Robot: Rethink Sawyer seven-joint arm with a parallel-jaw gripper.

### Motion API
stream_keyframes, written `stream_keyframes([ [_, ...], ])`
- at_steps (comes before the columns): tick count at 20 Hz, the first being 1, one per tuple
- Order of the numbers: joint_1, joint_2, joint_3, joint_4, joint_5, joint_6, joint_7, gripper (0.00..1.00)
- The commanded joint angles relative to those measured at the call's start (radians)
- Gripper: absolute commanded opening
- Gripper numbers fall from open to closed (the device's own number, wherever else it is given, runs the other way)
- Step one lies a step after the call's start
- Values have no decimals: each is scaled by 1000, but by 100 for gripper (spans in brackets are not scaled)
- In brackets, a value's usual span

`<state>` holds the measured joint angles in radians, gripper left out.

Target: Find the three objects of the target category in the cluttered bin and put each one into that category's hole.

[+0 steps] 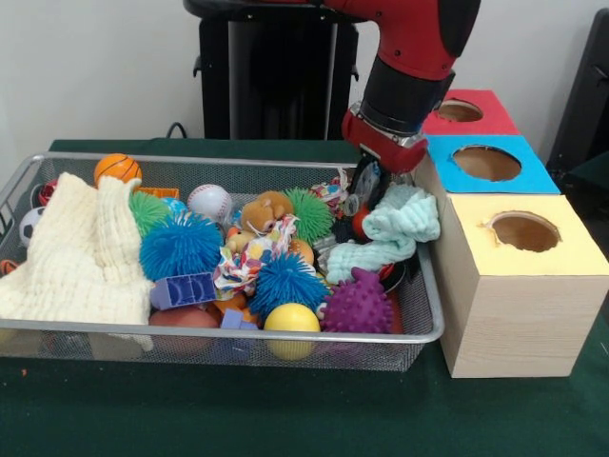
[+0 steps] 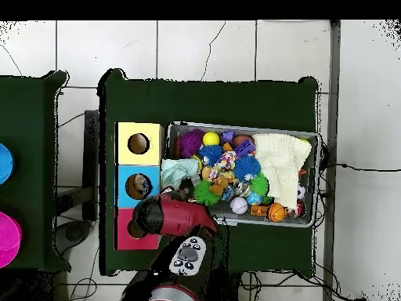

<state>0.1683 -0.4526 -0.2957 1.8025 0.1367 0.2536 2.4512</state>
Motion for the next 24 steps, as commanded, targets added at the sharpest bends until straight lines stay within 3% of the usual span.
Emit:
stream_keyframes([
  [1,93,41,-7,-7,22,138,149,0],
  [5,197,-14,-162,-54,3,224,157,0],
  [10,191,-137,-207,-80,-16,307,82,0],
  [14,133,-200,-150,-69,3,301,52,0],
  [24,119,-237,-67,-106,101,307,154,0],
])
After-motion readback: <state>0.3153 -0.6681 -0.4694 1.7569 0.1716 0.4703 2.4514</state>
